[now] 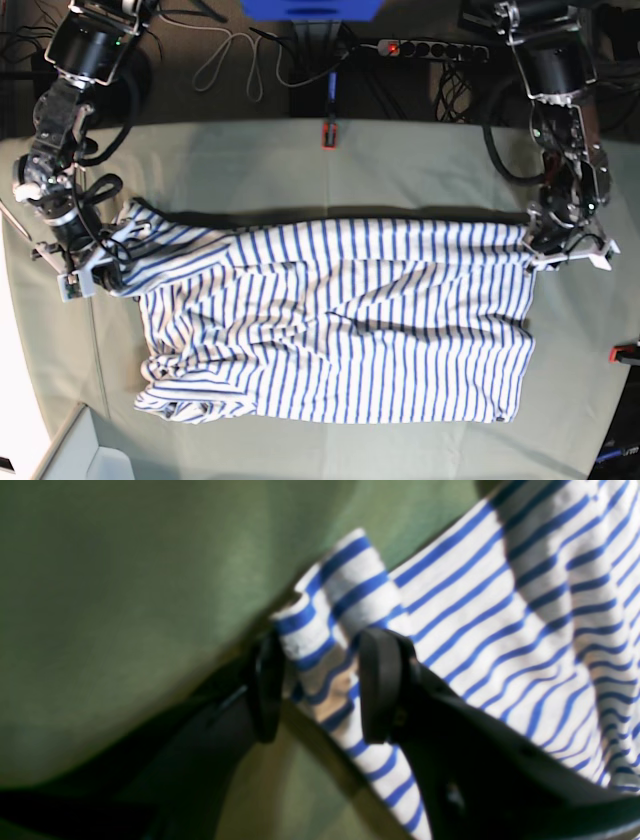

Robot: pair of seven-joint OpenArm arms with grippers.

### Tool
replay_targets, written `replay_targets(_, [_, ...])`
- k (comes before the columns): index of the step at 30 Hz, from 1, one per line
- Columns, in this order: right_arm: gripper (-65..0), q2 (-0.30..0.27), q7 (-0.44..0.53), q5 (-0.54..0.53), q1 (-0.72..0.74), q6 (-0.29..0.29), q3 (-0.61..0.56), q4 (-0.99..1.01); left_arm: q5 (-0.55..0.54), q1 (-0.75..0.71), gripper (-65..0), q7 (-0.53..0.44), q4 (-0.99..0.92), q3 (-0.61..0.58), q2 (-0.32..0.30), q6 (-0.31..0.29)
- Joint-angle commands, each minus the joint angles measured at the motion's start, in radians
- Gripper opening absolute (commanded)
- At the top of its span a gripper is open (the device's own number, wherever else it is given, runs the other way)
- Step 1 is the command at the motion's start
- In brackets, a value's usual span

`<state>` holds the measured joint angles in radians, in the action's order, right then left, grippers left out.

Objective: Layout the t-shirt on the table in an organized manner, then fold the t-shirt properly

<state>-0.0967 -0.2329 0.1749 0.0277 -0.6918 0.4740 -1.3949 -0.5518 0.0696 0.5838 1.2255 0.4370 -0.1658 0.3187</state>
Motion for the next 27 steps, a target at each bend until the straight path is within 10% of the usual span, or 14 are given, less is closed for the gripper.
replay_targets(1, [-65.0, -0.011, 0.027, -0.019, 0.016, -0.006, 0.002, -0.016, -0.001, 0.019, -41.2, -0.012, 0.015, 0.003, -0.01, 0.0])
replay_targets(7, [-65.0, -0.011, 0.027, -0.019, 0.018, -0.006, 0.002, -0.016, 0.005, 0.017, -43.4, -0.012, 0.015, 0.003, -0.01, -0.002])
replay_targets(12, [-65.0, -0.011, 0.027, -0.019, 0.019, -0.006, 0.002, -0.016, 0.003, 0.016, -65.0, -0.012, 0.014, 0.003, -0.015, -0.002])
replay_targets(27, [-65.0, -0.022, 0.03, -0.024, -0.033, -0.006, 0.147, -0.165, -0.004, -0.201, -65.0, -0.011, 0.489, 0.035, -0.018, -0.002])
